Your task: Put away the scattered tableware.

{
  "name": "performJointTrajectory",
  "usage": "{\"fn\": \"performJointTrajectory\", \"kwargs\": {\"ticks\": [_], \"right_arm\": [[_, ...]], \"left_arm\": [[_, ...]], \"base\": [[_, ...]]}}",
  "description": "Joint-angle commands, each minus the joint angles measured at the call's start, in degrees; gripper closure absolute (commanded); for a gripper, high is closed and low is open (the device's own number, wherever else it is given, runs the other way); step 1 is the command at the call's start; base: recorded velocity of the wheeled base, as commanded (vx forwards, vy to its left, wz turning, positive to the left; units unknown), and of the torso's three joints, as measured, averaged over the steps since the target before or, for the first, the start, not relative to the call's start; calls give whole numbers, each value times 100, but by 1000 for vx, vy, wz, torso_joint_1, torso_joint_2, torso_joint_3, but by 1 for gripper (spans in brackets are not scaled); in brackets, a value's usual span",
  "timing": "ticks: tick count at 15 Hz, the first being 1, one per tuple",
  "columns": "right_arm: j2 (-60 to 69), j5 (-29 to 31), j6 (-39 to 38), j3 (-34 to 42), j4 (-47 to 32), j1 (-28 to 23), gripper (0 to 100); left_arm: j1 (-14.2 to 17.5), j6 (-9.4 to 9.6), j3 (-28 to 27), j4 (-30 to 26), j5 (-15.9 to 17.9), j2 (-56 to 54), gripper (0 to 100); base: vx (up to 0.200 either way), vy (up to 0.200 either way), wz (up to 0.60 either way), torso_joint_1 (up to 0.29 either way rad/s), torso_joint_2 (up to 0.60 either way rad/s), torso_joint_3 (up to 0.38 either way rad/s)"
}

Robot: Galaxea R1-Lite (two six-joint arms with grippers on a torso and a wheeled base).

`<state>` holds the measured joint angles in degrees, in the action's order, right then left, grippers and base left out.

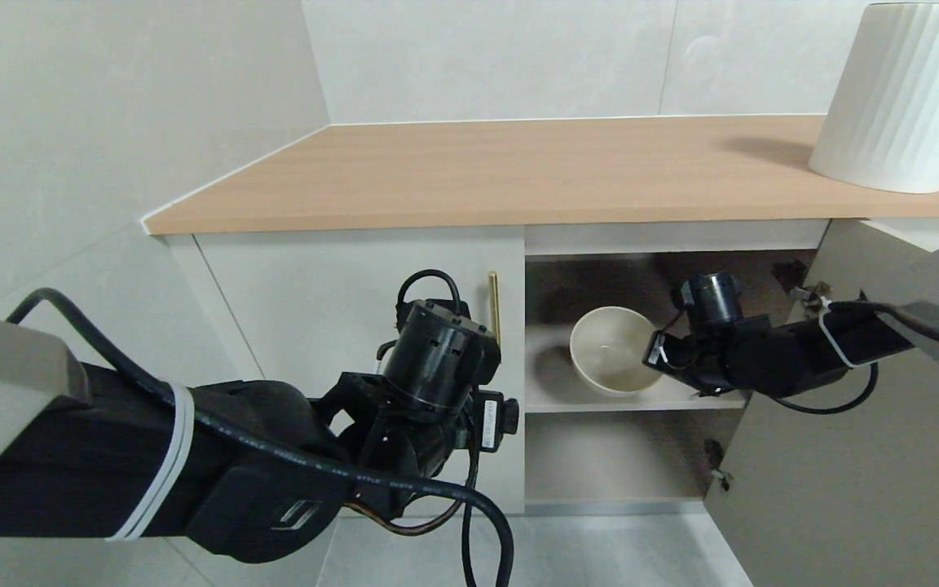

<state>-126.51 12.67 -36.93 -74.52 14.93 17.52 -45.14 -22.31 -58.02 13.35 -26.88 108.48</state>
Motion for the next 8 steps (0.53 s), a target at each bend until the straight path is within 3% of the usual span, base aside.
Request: {"fn": "performJointTrajectory", "kwargs": {"ticks": [1, 8], "right_arm": [[-418, 104, -166, -247, 221, -135, 100], [-1060, 289, -175, -889, 291, -407, 100]], "left_arm": [[-3, -2, 1, 1, -1, -3, 0], [5, -2, 1, 1, -1, 32, 0]], "base": [[0, 0, 0, 0, 0, 0], [0, 0, 0, 0, 0, 0]]}}
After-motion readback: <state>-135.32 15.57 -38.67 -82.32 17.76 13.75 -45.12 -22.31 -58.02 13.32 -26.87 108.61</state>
